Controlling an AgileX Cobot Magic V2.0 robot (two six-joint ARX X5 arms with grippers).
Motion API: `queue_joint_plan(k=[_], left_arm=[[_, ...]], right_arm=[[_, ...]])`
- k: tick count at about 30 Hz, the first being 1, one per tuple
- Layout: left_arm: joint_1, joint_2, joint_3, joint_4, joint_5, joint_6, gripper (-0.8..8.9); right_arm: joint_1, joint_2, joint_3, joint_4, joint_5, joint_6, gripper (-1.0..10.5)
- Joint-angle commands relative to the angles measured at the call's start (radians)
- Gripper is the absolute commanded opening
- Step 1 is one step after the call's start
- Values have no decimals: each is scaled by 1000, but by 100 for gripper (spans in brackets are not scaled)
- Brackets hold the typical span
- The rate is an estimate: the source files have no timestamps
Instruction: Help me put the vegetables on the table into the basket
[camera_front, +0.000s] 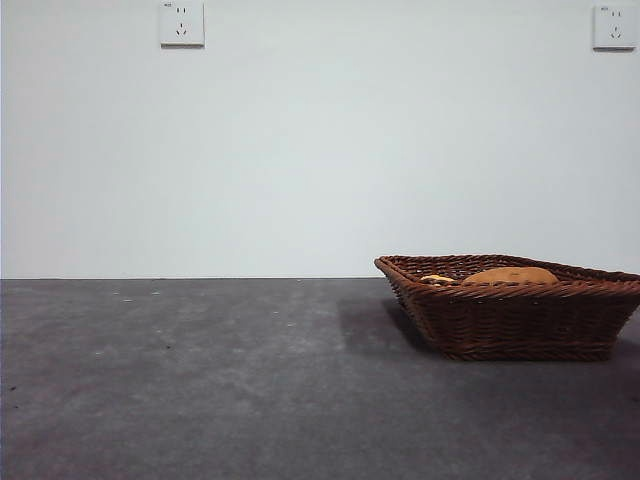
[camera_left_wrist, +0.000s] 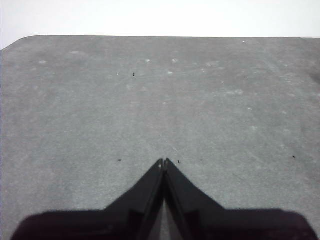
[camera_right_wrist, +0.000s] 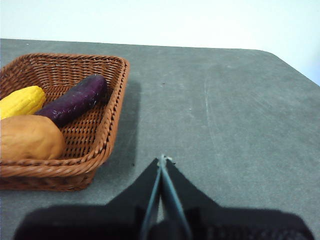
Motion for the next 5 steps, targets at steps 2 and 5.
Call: queue_joint_plan(k=[2,5], left_arm=[[3,0,-11,6,1,8,-1],[3,0,-11,6,1,8,-1]], right_arm=[[0,-2,-2,-10,0,11,1],[0,-2,-2,-10,0,11,1]])
